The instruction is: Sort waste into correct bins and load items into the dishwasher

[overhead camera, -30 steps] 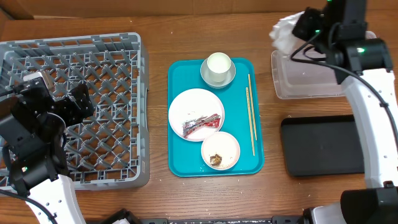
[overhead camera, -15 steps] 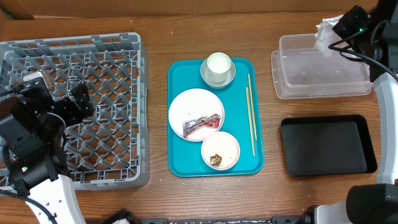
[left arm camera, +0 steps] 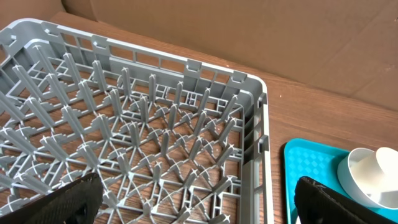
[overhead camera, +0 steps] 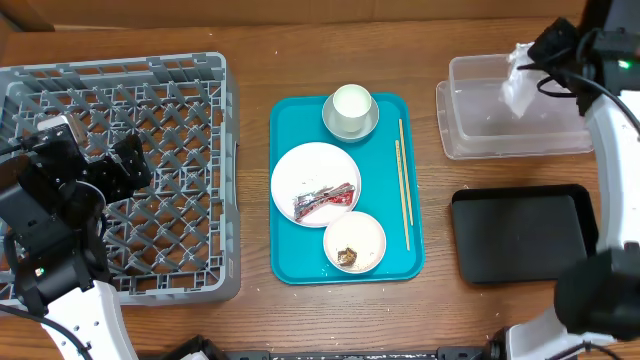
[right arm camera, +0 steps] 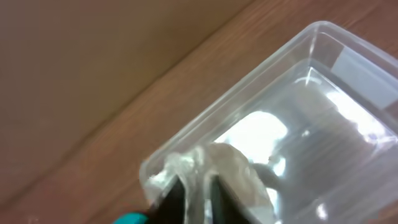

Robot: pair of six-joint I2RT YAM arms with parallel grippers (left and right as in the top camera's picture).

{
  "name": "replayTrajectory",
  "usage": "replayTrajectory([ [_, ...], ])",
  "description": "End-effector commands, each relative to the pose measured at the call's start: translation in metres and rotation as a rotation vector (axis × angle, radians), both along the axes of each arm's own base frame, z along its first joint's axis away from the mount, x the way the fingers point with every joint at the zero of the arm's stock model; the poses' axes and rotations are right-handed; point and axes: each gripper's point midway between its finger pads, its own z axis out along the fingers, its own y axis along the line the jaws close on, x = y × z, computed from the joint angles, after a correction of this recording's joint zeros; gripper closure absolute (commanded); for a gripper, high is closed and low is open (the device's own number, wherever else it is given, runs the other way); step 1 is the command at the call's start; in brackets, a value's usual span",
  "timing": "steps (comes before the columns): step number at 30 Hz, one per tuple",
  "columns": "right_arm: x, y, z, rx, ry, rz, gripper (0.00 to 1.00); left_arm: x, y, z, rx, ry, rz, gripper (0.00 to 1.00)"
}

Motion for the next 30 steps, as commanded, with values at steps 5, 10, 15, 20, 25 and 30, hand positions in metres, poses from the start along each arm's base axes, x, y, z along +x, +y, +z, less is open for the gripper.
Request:
replayTrajectory([
  [5,0.011,-0.005,-0.017,-0.025,0.029,-0.009,0.18,0.002,0.0,0.006,-0.016,-0.016,-0.003,0.0],
  [10,0.008,0.049,0.007,0.095,-0.035,0.274,0.11,0.002,0.0,0.006,-0.016,-0.016,-0.003,0.0],
  [15,-0.021,0.153,0.029,0.317,-0.091,0.757,0.09,0.002,0.0,0.006,-0.016,-0.016,-0.003,0.0],
  [20,-0.054,0.227,-0.001,0.231,0.049,0.928,0.08,0.002,0.0,0.006,-0.016,-0.016,-0.003,0.0],
  [25,-0.081,0.294,-0.041,-0.036,0.166,0.989,0.0,0.002,0.0,0.006,-0.016,-0.016,-0.003,0.0],
  [30,-0.102,0.346,-0.062,-0.158,0.189,1.073,0.0,0.002,0.0,0.006,-0.016,-0.016,-0.003,0.0],
])
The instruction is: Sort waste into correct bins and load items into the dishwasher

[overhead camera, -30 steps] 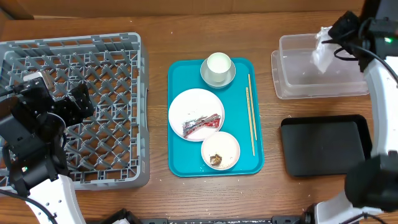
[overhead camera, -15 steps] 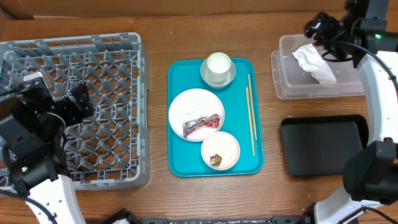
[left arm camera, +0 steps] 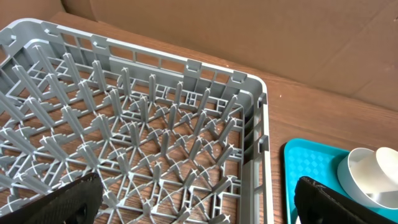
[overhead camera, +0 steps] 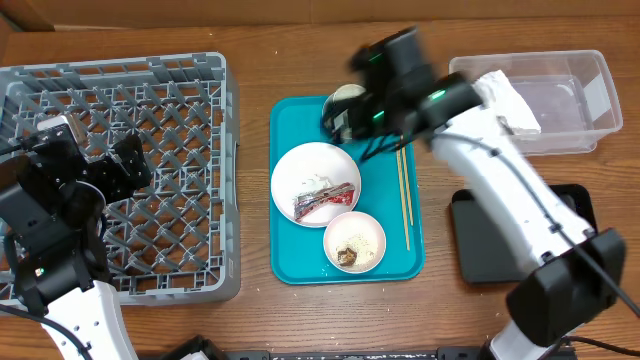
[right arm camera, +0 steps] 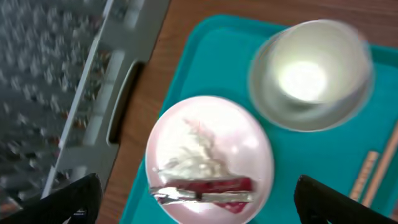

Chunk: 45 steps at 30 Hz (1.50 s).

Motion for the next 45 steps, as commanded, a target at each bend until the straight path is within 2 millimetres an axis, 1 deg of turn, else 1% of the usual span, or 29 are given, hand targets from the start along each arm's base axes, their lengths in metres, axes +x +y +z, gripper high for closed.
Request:
replayTrajectory([
  [1,0.001,0.013,-0.018,-0.126,-0.069,0.006,0.0,0.002,0.0,0.006,-0.016,-0.016,-0.003,0.0],
  [2,-0.003,0.024,-0.024,-0.129,-0.069,0.031,0.0,0.002,0.0,0.006,-0.016,-0.016,-0.003,0.0],
  [5,-0.011,0.049,-0.044,-0.14,-0.055,0.083,0.0,0.002,0.0,0.006,-0.016,-0.016,-0.003,0.0],
  [7,-0.013,0.057,-0.059,-0.154,-0.039,0.103,0.0,0.002,0.0,0.006,-0.016,-0.016,-0.003,0.0],
  [10,-0.014,0.066,-0.088,-0.201,-0.033,0.178,0.09,0.002,0.0,0.006,-0.016,-0.016,-0.003,0.0],
  [13,-0.014,0.066,-0.122,-0.268,-0.011,0.228,0.14,0.002,0.0,0.006,-0.016,-0.016,-0.003,0.0],
  [14,-0.013,0.062,-0.134,-0.301,0.003,0.222,0.16,0.002,0.0,0.006,-0.016,-0.016,-0.003,0.0],
  [16,-0.013,0.054,-0.152,-0.358,0.028,0.212,0.2,0.002,0.0,0.006,-0.016,-0.016,-0.003,0.0],
  [19,-0.02,0.045,-0.167,-0.406,0.073,0.218,0.28,0.002,0.0,0.006,-0.016,-0.016,-0.003,0.0],
  [22,-0.023,0.042,-0.171,-0.419,0.092,0.221,0.36,0.002,0.0,0.006,-0.016,-0.016,-0.003,0.0],
  [25,-0.023,0.043,-0.171,-0.416,0.091,0.221,0.37,0.002,0.0,0.006,-0.016,-0.016,-0.003,0.0],
  [28,-0.028,0.048,-0.171,-0.383,0.114,0.239,0.38,0.002,0.0,0.006,-0.016,-0.016,-0.003,0.0],
  [30,-0.034,0.054,-0.171,-0.351,0.135,0.257,0.41,0.002,0.0,0.006,-0.016,-0.016,-0.003,0.0],
  [31,-0.035,0.056,-0.171,-0.339,0.142,0.263,0.44,0.002,0.0,0.006,-0.016,-0.016,-0.003,0.0],
  [32,-0.037,0.058,-0.17,-0.332,0.144,0.269,0.49,0.002,0.0,0.006,-0.016,-0.016,-0.003,0.0],
  [36,-0.039,0.065,-0.17,-0.322,0.132,0.281,0.74,0.002,0.0,0.006,-0.016,-0.016,-0.003,0.0],
  [37,-0.039,0.07,-0.169,-0.315,0.122,0.283,0.88,0.002,0.0,0.006,-0.016,-0.016,-0.003,0.0],
  [38,-0.038,0.072,-0.167,-0.309,0.115,0.281,0.96,0.002,0.0,0.006,-0.016,-0.016,-0.003,0.0],
  [40,-0.035,0.077,-0.162,-0.298,0.099,0.275,0.96,0.002,0.0,0.006,-0.016,-0.016,-0.003,0.0],
  [42,-0.029,0.081,-0.151,-0.285,0.079,0.272,0.96,0.002,0.0,0.006,-0.016,-0.016,-0.003,0.0],
  [45,-0.009,0.081,-0.125,-0.276,0.035,0.203,0.96,0.002,0.0,0.006,-0.016,-0.016,-0.003,0.0],
])
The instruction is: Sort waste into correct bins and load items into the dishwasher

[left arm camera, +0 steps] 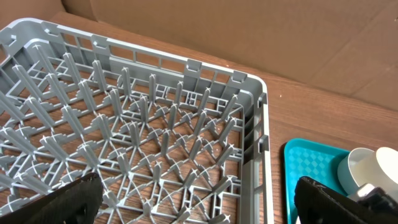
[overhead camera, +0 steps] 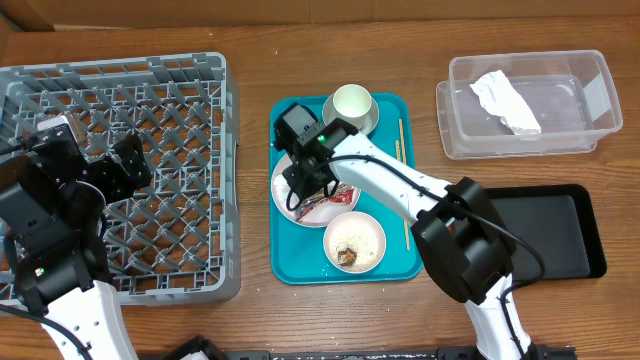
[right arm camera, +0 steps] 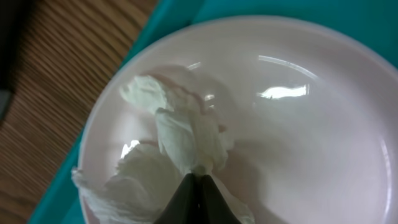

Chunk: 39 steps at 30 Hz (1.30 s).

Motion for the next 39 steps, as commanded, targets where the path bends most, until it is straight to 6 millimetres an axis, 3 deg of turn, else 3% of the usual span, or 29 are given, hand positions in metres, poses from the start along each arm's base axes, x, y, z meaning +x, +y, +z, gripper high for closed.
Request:
replayTrajectory([
  [1,0.037,0.007,0.048,0.049,-0.112,-0.089,0.96,0.002,-0.001,0.006,-0.016,-0.016,-0.004,0.0],
  [6,0.085,-0.018,0.121,0.041,-0.282,-0.271,0.96,0.002,-0.001,0.006,-0.016,-0.016,-0.004,0.0],
  [8,0.103,-0.037,0.154,0.046,-0.352,-0.369,0.96,0.002,-0.001,0.006,-0.016,-0.016,-0.004,0.0],
  [12,0.132,-0.1,0.214,0.056,-0.461,-0.646,0.96,0.002,-0.001,0.006,-0.016,-0.016,-0.004,0.0],
  [16,0.144,-0.176,0.246,0.082,-0.453,-0.883,0.96,0.002,-0.001,0.006,-0.016,-0.016,-0.004,0.0],
  [19,0.151,-0.238,0.245,0.06,-0.425,-1.058,0.96,0.002,-0.001,0.006,-0.016,-0.016,-0.004,0.0],
  [22,0.153,-0.304,0.231,0.019,-0.376,-1.221,0.96,0.002,-0.001,0.006,-0.016,-0.016,-0.004,0.0],
  [27,0.152,-0.367,0.204,0.008,-0.27,-1.339,0.96,0.002,-0.001,0.006,-0.016,-0.016,-0.004,0.0],
  [28,0.151,-0.375,0.199,0.009,-0.251,-1.356,0.89,0.002,-0.001,0.006,-0.016,-0.016,-0.004,0.0],
  [29,0.149,-0.384,0.193,0.01,-0.23,-1.373,0.71,0.002,-0.001,0.006,-0.016,-0.016,-0.004,0.0],
  [30,0.147,-0.39,0.19,0.015,-0.211,-1.385,0.29,0.002,-0.001,0.006,-0.016,-0.016,-0.004,0.0],
  [31,0.145,-0.395,0.187,0.02,-0.19,-1.394,0.04,0.002,-0.001,0.006,-0.016,-0.016,-0.004,0.0],
  [32,0.142,-0.398,0.184,0.03,-0.167,-1.396,0.0,0.002,-0.001,0.006,-0.016,-0.016,-0.004,0.0],
  [35,0.139,-0.395,0.181,0.067,-0.116,-1.347,0.0,0.002,-0.001,0.006,-0.016,-0.016,-0.004,0.0],
  [38,0.138,-0.372,0.18,0.147,-0.041,-1.24,0.0,0.002,-0.001,0.006,-0.016,-0.016,-0.004,0.0],
  [39,0.136,-0.356,0.18,0.203,0.006,-1.181,0.0,0.002,-0.001,0.006,-0.016,-0.016,-0.004,0.0],
])
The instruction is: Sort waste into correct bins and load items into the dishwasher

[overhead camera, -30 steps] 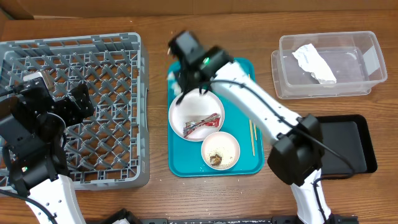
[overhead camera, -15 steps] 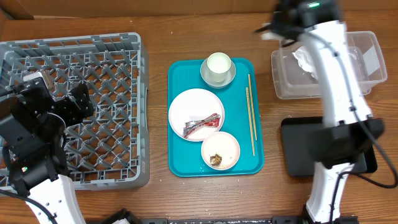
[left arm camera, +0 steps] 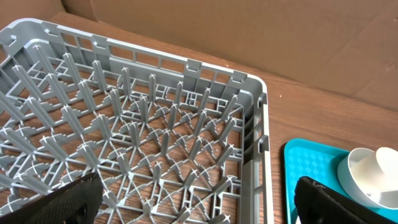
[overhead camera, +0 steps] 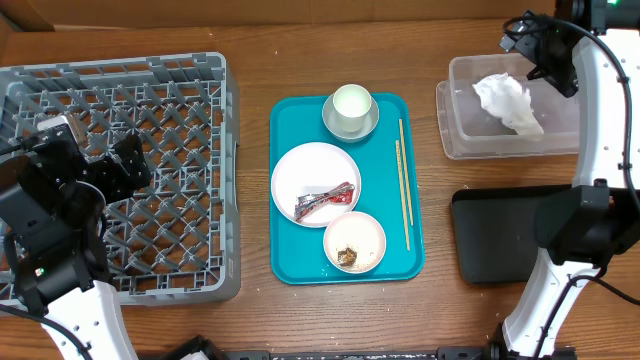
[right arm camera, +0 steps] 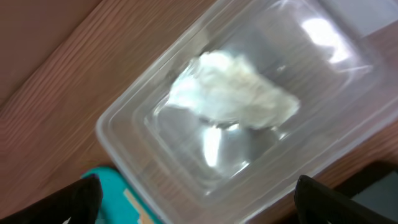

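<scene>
My right gripper (overhead camera: 540,50) hangs open above the clear plastic bin (overhead camera: 460,140); crumpled white tissue (right arm camera: 233,93) lies inside the bin, nothing between the fingers (right arm camera: 84,199). On the teal tray (overhead camera: 290,120) sit a white cup (overhead camera: 352,105) on a saucer, a white plate (overhead camera: 310,170) carrying a red wrapper (overhead camera: 324,201), a small bowl (overhead camera: 372,228) with brown scraps, and chopsticks (overhead camera: 403,180). My left gripper (overhead camera: 105,170) stays open over the grey dish rack (left arm camera: 155,124).
A black bin (overhead camera: 520,232) lies below the clear one at the right. Bare wooden table runs between rack, tray and bins. Cardboard walls close off the far edge.
My right gripper was shut on a white tissue on the plate; now it is open over the clear bin, with the tissue in the bin. The plate holds only the red wrapper. Left arm unchanged.
First my right gripper held a tissue over the clear bin. Then it was open above the tray, that tissue left in the bin. Then it was shut on a second tissue on the plate. Now both lie in the bin. The left arm never moved.
</scene>
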Robot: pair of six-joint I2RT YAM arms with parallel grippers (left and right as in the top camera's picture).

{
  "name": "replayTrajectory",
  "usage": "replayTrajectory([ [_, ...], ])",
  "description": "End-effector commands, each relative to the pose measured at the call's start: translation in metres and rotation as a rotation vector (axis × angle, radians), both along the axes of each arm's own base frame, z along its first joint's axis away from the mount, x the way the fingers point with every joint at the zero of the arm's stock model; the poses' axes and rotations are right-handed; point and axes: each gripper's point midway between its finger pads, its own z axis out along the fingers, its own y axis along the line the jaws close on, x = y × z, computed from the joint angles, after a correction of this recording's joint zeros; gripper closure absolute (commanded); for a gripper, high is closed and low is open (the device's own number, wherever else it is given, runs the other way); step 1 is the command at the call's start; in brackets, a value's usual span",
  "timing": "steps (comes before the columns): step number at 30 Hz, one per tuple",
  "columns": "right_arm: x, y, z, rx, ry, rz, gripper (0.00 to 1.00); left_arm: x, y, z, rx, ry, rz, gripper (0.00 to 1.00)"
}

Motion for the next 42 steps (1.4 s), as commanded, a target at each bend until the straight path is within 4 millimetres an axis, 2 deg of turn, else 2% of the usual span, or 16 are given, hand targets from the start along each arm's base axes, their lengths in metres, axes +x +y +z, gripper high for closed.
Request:
replayTrajectory([
  [1,-0.003,0.058,0.005,0.232,-0.012,0.226,0.0,0.002,-0.001,0.006,-0.016,-0.016,-0.004,0.0],
  [3,-0.012,0.099,0.012,0.387,-0.011,0.355,0.0,0.002,-0.001,0.006,-0.016,-0.016,-0.004,0.0],
  [6,-0.029,0.14,0.015,0.482,0.031,0.465,0.01,0.002,-0.001,0.006,-0.016,-0.016,-0.004,0.0],
  [11,-0.063,0.191,-0.004,0.369,0.176,0.58,0.03,0.002,-0.001,0.006,-0.016,-0.016,-0.004,0.0],
  [13,-0.076,0.22,-0.013,0.35,0.216,0.645,0.03,0.002,-0.001,0.006,-0.016,-0.016,-0.004,0.0],
  [14,-0.082,0.234,-0.016,0.348,0.231,0.676,0.05,0.002,-0.001,0.006,-0.016,-0.016,-0.004,0.0],
  [15,-0.089,0.251,-0.021,0.347,0.247,0.694,0.16,0.002,-0.001,0.006,-0.016,-0.016,-0.004,0.0],
  [16,-0.094,0.264,-0.026,0.352,0.264,0.679,0.27,0.002,-0.001,0.006,-0.016,-0.016,-0.004,0.0],
  [17,-0.101,0.277,-0.031,0.367,0.291,0.637,0.28,0.002,-0.001,0.006,-0.016,-0.016,-0.004,0.0],
  [20,-0.123,0.311,-0.047,0.406,0.384,0.464,0.2,0.002,-0.001,0.006,-0.016,-0.016,-0.004,0.0],
  [22,-0.133,0.329,-0.057,0.408,0.408,0.41,0.18,0.002,-0.001,0.006,-0.016,-0.016,-0.004,0.0],
  [27,-0.151,0.348,-0.085,0.368,0.454,0.24,0.17,0.002,-0.001,0.006,-0.016,-0.016,-0.004,0.0],
  [31,-0.153,0.357,-0.103,0.385,0.462,0.155,0.13,0.002,-0.001,0.006,-0.016,-0.016,-0.004,0.0],
  [33,-0.154,0.359,-0.11,0.401,0.476,0.101,0.15,0.002,-0.001,0.006,-0.016,-0.016,-0.004,0.0],
  [35,-0.157,0.36,-0.116,0.419,0.495,0.048,0.21,0.002,-0.001,0.006,-0.016,-0.016,-0.004,0.0],
  [42,-0.161,0.358,-0.137,0.427,0.523,-0.074,0.22,0.002,-0.001,0.006,-0.016,-0.016,-0.004,0.0],
])
